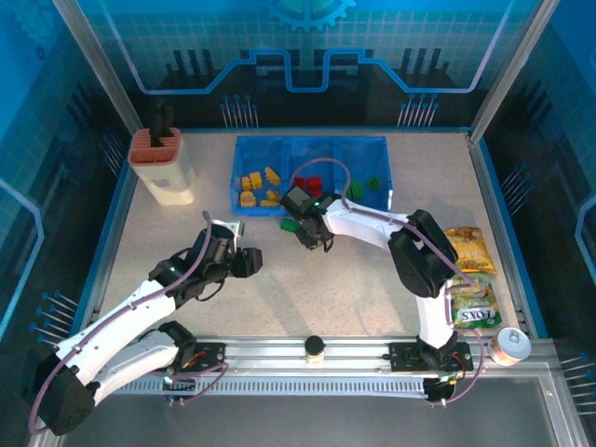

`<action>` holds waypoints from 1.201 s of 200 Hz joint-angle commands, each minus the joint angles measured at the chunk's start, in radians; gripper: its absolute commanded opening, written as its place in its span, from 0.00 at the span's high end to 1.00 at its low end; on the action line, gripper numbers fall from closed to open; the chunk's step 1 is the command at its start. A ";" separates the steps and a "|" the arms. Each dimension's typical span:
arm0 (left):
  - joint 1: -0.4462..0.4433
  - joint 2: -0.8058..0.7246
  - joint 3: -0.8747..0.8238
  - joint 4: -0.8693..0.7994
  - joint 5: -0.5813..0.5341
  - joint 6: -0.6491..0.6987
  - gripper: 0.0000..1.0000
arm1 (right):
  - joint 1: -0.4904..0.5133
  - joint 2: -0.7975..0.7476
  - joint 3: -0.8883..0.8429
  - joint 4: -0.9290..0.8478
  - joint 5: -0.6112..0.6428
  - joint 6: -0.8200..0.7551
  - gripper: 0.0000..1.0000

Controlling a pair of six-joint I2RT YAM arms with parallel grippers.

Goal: Sort the legos into containers by color
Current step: Pick up the lego from the center of the table, then place the lego in the container.

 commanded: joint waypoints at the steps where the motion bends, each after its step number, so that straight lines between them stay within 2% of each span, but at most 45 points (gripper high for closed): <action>1: -0.007 -0.011 -0.019 -0.013 -0.017 -0.001 0.47 | -0.023 -0.149 -0.026 0.007 0.011 0.018 0.70; 42: -0.007 -0.008 -0.020 -0.006 -0.015 -0.004 0.47 | -0.145 -0.316 -0.094 0.029 -0.029 0.028 0.69; 72: -0.006 -0.005 -0.021 -0.003 -0.011 -0.004 0.47 | -0.263 -0.375 -0.129 0.030 -0.090 0.035 0.69; 125: -0.006 -0.003 -0.024 0.000 -0.009 -0.008 0.47 | -0.324 -0.416 -0.164 0.049 -0.120 0.035 0.69; 184: -0.006 0.007 -0.019 -0.002 -0.008 -0.007 0.47 | -0.358 -0.370 -0.138 0.067 -0.112 0.044 0.69; 240: -0.010 0.006 -0.022 -0.004 0.003 -0.023 0.47 | -0.452 -0.172 0.022 0.076 -0.163 0.030 0.67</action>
